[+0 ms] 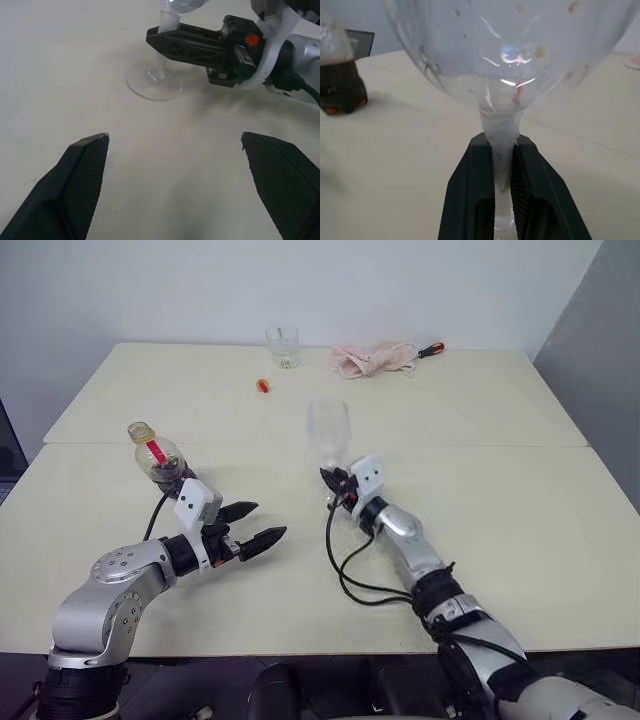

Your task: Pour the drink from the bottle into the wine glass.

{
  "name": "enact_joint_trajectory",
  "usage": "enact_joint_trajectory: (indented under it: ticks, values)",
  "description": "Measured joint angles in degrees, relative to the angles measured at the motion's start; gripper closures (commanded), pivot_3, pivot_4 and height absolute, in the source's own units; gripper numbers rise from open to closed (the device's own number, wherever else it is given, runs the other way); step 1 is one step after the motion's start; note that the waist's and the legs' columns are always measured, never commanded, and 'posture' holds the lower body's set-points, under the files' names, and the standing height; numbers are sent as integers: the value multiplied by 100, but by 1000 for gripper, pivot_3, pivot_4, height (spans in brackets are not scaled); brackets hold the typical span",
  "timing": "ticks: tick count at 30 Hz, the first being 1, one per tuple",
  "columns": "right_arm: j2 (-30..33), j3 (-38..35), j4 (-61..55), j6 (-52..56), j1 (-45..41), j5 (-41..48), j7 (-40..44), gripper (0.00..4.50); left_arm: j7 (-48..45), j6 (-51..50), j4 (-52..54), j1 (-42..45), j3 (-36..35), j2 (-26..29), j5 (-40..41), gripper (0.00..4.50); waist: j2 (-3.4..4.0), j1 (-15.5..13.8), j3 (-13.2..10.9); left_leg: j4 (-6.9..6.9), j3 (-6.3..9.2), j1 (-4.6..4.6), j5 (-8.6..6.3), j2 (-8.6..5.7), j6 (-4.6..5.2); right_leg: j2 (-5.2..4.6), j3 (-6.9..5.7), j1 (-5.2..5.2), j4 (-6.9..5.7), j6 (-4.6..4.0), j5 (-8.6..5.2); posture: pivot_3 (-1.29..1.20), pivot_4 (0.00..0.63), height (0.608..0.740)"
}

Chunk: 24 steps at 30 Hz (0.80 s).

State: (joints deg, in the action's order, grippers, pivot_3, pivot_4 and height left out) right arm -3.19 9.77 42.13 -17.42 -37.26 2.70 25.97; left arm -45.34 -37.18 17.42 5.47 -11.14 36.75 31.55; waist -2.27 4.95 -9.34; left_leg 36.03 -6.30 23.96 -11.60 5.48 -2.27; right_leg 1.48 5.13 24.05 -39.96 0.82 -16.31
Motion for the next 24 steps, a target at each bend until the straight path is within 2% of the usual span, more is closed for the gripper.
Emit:
enact_joint_trajectory:
  ticks: [8,10,11,16,18,20,21,24]
  values:
    - [89,98,-93,28,-13,-280,-9,4349,-27,26,-208,203,83,0,-29,0,-7,1,4,3,-1,-7,0,0,0,0,2,-4,-1,0,0,0,150,740]
    - [91,97,-68,50,-70,-367,-9,3541,-32,35,-234,229,98,0,-34,0,-7,2,4,3,-1,-8,1,0,0,0,2,-4,-1,0,0,0,150,740]
    - [97,98,-23,106,-88,-376,-8,3374,-32,37,-236,237,101,0,-38,0,-8,2,5,3,0,-7,1,0,0,0,2,-4,-1,-1,0,0,150,740]
    - [204,131,100,372,-50,-509,4,1647,27,285,-311,189,103,-10,-191,0,-9,2,2,2,-6,-3,1,0,0,0,8,0,0,-1,0,0,150,740]
    - [264,169,51,429,-48,-599,30,968,171,587,-433,100,75,-147,-369,0,-9,3,2,0,-8,-3,1,0,0,-3,7,1,0,-1,0,0,150,740]
    - [319,196,-191,569,4,-604,110,288,405,1006,-556,-111,-75,-526,-466,0,-9,7,3,-1,-12,-3,0,2,0,-7,10,2,0,-1,0,0,150,740]
    - [351,221,-354,655,39,-603,156,75,499,1174,-613,-263,-104,-671,-500,0,-9,8,3,-1,-10,-2,0,1,-1,-8,8,2,0,-1,0,0,150,740]
    - [560,270,-1002,1113,252,-562,444,75,742,1472,-654,-684,-272,-980,-522,0,-10,-13,2,-4,-4,0,0,6,-1,-13,0,2,0,-3,-2,0,150,740]
